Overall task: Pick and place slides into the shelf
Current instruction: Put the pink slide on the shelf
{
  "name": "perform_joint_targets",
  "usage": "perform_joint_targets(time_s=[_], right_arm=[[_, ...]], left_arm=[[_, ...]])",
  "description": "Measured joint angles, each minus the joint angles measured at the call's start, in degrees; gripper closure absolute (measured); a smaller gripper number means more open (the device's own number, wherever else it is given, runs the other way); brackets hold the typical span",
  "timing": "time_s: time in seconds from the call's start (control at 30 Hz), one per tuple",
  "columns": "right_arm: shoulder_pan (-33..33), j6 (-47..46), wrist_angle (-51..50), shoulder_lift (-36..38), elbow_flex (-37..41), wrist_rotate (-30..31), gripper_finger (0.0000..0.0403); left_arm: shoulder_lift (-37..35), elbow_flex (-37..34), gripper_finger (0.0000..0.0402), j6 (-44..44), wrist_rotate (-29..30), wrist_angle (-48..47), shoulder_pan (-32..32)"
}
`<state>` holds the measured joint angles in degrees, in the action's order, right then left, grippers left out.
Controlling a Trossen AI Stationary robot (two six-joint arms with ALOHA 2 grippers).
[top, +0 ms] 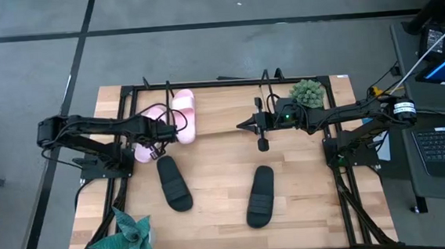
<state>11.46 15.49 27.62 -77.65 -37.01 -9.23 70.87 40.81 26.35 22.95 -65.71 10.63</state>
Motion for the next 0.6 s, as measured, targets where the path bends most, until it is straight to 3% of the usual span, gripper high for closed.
perform_joint_targets(time_s=[0.33,0.6], right_arm=[[-0.01,0.00,0.00,0.00,0.00,0.00,0.0395],[-0.01,0.00,-0.01,0.00,0.00,-0.01,0.0395]], left_arm=[[-4.96,6.77,0.0401,-1.23,-0.12,-2.51,-3.31],[-11.35,9.81,0.0401,-6.05,-2.08,-3.49,-1.98]])
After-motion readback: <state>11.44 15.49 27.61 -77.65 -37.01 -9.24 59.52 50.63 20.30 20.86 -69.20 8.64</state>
